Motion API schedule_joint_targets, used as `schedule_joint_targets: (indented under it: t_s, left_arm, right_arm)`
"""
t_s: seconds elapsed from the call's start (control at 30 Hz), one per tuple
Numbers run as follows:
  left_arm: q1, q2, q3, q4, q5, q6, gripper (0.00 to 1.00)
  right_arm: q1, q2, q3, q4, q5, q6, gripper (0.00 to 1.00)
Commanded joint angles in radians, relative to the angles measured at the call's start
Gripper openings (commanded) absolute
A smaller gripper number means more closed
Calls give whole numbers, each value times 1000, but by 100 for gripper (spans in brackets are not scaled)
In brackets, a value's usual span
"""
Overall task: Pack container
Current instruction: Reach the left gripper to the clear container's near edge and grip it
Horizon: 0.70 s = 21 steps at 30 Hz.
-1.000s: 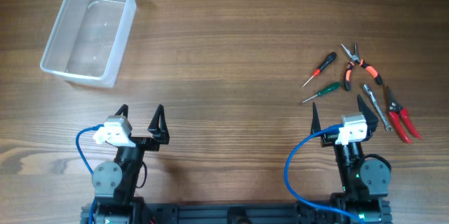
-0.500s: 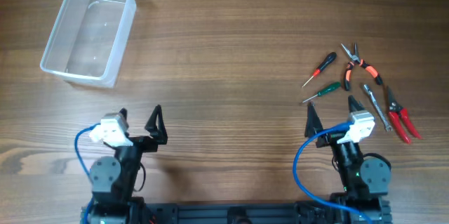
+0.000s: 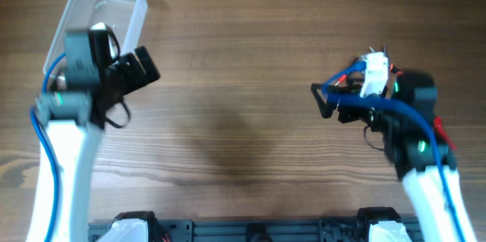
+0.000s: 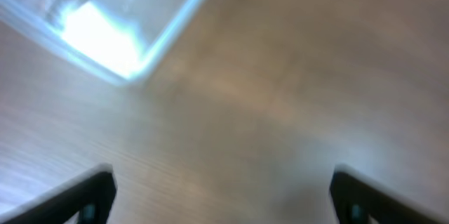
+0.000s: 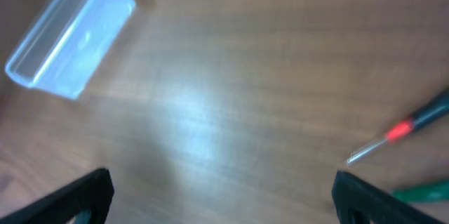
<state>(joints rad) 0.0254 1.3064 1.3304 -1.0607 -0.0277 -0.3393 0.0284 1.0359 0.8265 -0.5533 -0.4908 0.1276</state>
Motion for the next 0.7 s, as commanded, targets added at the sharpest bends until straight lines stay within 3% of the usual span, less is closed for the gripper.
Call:
schedule_joint_targets:
  t_s: [0.0,0.1,0.23,0.4,0.67]
  left_arm:
    - [79,163,240,-183,-7,-6,100]
    - [133,174,274,-261,3,-63,100]
    - [258,162,274,-243,109,-188,100]
    - [369,189,274,-190,52,-378,100]
    - [399,406,274,-77,45,-462,99]
  right_arm:
    - [4,204,258,-230,-32,-100,100]
    - [4,323,407,-422,77,-146,100]
    - [4,356,417,-413,2,-98,100]
    - [4,369,499,-478,146,-47,100]
    - [5,380,602,-549,169,-81,100]
